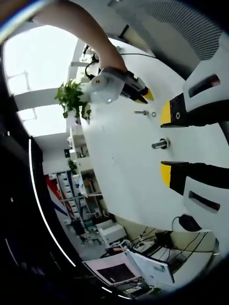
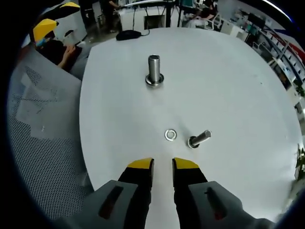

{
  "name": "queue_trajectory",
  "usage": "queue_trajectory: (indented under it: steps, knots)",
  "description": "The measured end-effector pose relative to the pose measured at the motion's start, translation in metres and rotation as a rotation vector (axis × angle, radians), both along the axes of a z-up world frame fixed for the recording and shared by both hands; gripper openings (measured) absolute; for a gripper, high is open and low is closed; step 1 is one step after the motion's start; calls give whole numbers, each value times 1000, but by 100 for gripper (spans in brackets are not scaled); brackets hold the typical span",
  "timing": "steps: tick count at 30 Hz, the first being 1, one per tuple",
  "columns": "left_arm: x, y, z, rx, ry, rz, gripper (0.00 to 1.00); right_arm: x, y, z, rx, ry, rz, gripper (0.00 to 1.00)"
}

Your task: Place the washer onto the threaded stud by aligning its center hole with the stud, sliding it down to the base, and recovering from edge contact or off-axis alignment until the washer reaches the visible bottom stop.

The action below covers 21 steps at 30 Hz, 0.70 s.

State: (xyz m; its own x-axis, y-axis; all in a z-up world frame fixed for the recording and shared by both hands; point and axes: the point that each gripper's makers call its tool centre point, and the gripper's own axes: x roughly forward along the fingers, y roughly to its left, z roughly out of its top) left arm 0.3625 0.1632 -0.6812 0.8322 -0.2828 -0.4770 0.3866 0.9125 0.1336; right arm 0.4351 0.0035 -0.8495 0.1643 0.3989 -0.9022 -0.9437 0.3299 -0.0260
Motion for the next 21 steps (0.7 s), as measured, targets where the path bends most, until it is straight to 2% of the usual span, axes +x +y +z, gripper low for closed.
queue_trajectory:
  steps: [15, 21]
  knots:
    - [0, -1, -1, 1, 7, -3, 26, -6, 14, -5, 12, 10, 14, 19]
    - [-1, -1, -1, 1, 8, -5, 26, -8, 17, -2, 24, 12, 16, 19]
